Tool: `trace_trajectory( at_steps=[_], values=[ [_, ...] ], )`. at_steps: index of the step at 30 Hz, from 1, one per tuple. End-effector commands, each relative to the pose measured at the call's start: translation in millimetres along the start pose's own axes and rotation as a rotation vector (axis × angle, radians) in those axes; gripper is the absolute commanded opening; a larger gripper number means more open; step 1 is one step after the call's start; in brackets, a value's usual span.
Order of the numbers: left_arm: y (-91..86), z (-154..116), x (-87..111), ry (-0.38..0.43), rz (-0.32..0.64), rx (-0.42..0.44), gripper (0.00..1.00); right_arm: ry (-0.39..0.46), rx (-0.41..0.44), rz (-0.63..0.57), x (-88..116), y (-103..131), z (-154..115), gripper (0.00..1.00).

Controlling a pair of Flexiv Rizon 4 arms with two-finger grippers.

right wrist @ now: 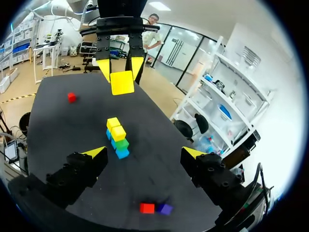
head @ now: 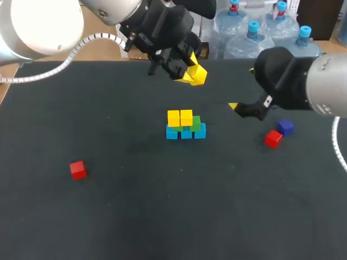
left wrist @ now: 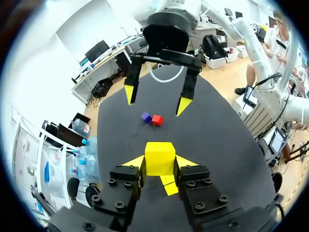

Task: Place the blue cubes, place green cubes on the blue cubes, place the yellow cubes on the green cubes, then place the red cubes on the yellow cubes, and place purple cube on the red cubes.

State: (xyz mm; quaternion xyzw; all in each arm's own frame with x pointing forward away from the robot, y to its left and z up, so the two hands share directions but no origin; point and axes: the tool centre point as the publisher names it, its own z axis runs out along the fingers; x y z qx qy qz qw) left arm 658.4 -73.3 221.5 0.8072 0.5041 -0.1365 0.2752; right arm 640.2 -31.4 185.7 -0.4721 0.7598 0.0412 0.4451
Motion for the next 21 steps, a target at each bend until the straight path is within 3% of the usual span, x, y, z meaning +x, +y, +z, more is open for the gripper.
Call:
trace_trajectory(
  at_steps=[1, 16, 21],
  values=[
    [-2.0, -0.8, 0.0, -0.005, 0.004, -0.006, 0.0, -0.096, -0.022, -0.005, -2.2, 0.1, 16.6, 1.0],
    [-4.8, -4.4, -8.1, -0.005, 0.008, -0.024, 0.0, -0.094, -0.085, -0.038, -15.7, -4.6, 31.4, 1.0],
    [-6.4, -10.7, -6.2, -0.007, -0.015, -0.047, 0.0, -0.119, -0.116, 0.004, -23.5, -12.7, 21.3, 1.0]
  ],
)
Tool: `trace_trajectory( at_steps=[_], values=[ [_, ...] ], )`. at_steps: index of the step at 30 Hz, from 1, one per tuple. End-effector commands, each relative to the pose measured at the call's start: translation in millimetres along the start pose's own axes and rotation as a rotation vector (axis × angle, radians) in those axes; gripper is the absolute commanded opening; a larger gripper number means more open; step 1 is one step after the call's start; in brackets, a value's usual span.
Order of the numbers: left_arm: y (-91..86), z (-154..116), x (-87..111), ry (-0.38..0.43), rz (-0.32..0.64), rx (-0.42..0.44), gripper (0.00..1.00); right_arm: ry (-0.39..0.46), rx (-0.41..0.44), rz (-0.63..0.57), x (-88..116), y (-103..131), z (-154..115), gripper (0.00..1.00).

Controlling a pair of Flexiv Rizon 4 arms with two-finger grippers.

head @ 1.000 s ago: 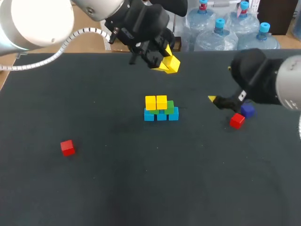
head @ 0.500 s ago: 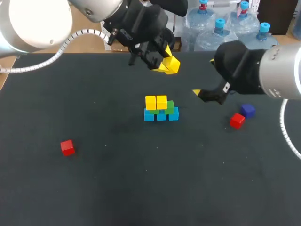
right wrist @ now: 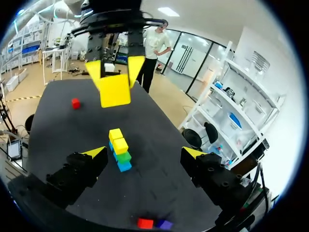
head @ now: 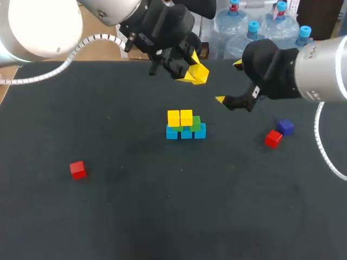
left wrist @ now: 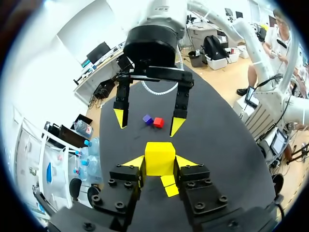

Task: Place the blue cubes, place green cubes on the blue cubes, place the yellow cubes on the green cubes, then place the red cubes on the yellow cubes, and place purple cube on the red cubes.

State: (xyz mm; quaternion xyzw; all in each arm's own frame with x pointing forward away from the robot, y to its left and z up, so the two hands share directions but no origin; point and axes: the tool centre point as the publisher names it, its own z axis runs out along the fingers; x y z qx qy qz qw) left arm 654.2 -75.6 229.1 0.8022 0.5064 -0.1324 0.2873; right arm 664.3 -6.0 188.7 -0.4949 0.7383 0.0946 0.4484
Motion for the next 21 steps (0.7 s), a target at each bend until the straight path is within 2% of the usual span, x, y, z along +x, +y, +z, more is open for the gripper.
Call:
trace_trajectory(
  at_steps=[1, 7, 8, 13, 21],
  values=[
    [-5.7, -7.6, 1.9, -0.001, -0.013, -0.023, 0.0, -0.04, -0.009, 0.009, -2.1, -7.9, -8.7, 1.0],
    [-5.7, -21.1, 7.7, -0.009, -0.022, -0.056, 0.0, -0.075, 0.056, 0.037, -13.2, -19.9, -65.2, 1.0],
    [-5.7, -21.6, 9.4, -0.008, -0.022, -0.058, 0.0, -0.053, 0.081, 0.016, -14.1, -20.2, -78.1, 1.0],
    [-6.4, -17.1, 16.8, 0.0, -0.037, -0.053, 0.0, -0.053, 0.081, 0.016, -14.1, -20.2, -78.1, 1.0],
    [-6.6, -15.3, 16.9, -0.001, -0.027, -0.043, 0.0, -0.053, 0.081, 0.016, -14.1, -20.2, -78.1, 1.0]
  ],
)
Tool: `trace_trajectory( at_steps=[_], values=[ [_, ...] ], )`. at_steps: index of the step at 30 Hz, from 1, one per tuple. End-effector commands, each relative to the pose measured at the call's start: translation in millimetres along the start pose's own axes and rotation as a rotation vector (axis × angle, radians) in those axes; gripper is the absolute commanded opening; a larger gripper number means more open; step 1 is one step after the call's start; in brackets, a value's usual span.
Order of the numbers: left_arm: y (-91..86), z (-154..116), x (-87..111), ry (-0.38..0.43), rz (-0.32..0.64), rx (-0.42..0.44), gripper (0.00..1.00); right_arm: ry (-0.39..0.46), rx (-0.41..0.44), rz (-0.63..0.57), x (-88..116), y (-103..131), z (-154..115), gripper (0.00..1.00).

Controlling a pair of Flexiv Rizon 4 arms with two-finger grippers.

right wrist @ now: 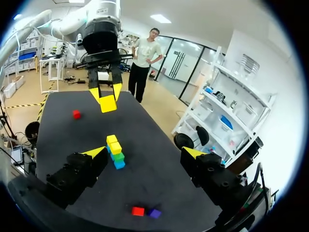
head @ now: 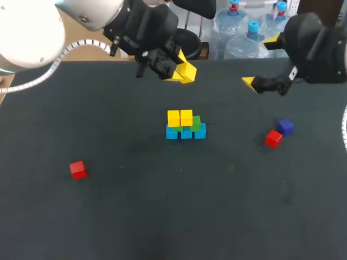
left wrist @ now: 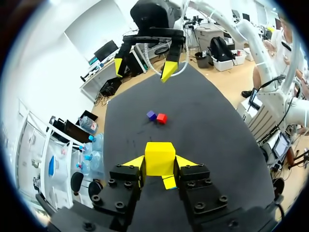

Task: Place the blue cubes, place green cubes on the blue cubes, place the yellow cubes on the green cubes, then place the red cubes on the yellow cubes, and place purple cube on the red cubes.

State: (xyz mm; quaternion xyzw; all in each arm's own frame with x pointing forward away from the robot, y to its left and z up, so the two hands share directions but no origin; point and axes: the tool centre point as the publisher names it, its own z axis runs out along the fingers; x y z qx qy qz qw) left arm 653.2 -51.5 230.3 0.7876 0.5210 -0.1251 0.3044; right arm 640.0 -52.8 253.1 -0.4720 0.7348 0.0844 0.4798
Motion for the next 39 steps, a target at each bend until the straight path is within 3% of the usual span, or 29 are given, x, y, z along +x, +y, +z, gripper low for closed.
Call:
trace_trajectory(
  at_steps=[1, 11, 24, 29, 39],
  values=[
    [1.7, 0.1, 0.1, 0.001, 0.004, 0.005, 0.0, -0.01, 0.015, 0.001, 1.8, 2.6, 0.1, 1.0],
    [4.6, 3.2, -0.1, 0.007, 0.01, 0.014, 0.0, -0.01, 0.015, 0.001, 1.8, 2.6, 0.1, 1.0],
    [8.8, 4.4, -5.3, 0.011, 0.018, 0.022, 0.0, -0.128, -0.161, -0.082, -38.0, 18.6, 63.5, 1.0],
    [15.5, 1.7, -8.0, 0.01, 0.02, 0.015, 0.0, -0.15, -0.2, -0.112, -48.1, 26.8, 75.1, 1.0],
    [21.6, 4.4, -9.2, 0.014, 0.028, 0.009, 0.0, -0.151, -0.251, -0.123, -49.4, 37.7, 83.8, 1.0]
  ],
)
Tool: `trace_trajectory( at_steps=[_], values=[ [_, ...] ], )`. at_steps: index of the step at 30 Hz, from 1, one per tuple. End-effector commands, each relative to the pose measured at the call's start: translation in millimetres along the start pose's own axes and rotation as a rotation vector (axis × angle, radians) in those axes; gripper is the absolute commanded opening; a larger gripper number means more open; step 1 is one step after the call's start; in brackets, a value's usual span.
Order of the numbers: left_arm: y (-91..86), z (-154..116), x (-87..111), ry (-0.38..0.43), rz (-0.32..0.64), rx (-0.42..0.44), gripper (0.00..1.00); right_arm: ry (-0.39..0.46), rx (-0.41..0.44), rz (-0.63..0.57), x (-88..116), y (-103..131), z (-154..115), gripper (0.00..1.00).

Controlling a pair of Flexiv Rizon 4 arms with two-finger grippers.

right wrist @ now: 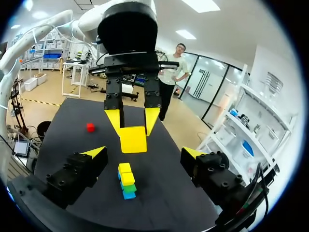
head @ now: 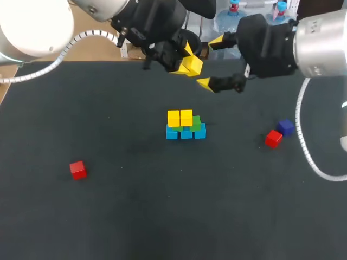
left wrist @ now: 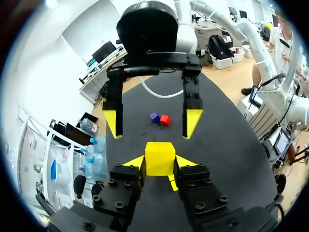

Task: Place the blue cubes, place green cubes on the blue cubes, place the yellow cubes on the green cubes, then place the red cubes on the yellow cubes, and place purple cube on the red cubes.

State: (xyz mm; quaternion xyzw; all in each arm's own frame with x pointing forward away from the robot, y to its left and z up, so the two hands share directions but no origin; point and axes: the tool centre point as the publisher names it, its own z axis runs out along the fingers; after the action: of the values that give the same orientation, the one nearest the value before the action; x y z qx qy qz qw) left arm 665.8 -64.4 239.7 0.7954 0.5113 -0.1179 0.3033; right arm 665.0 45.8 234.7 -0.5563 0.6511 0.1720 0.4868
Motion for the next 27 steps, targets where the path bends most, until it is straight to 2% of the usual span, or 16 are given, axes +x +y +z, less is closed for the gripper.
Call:
trace_trajectory(
  at_steps=[1, 16, 20, 23, 27],
  values=[
    [3.5, 2.5, -0.2, 0.005, 0.001, 0.007, 0.0, 0.005, -0.041, -0.002, -0.6, -2.5, 2.0, 1.0],
    [5.5, 0.8, -0.8, 0.009, 0.009, 0.002, 0.0, 0.015, -0.071, -0.014, -0.1, -3.9, 8.6, 1.0],
    [5.6, 0.7, 4.4, 0.024, 0.001, -0.004, 0.0, 0.08, -0.048, 0.021, 11.7, -6.6, 1.7, 1.0],
    [4.9, 0.5, 11.6, 0.042, -0.013, -0.006, 0.0, 0.225, -0.048, 0.067, 37.1, -6.8, -7.6, 1.0],
    [2.8, 0.8, 18.7, 0.062, -0.022, -0.005, 0.0, 0.225, -0.048, 0.067, 37.1, -6.8, -7.6, 1.0]
  ],
)
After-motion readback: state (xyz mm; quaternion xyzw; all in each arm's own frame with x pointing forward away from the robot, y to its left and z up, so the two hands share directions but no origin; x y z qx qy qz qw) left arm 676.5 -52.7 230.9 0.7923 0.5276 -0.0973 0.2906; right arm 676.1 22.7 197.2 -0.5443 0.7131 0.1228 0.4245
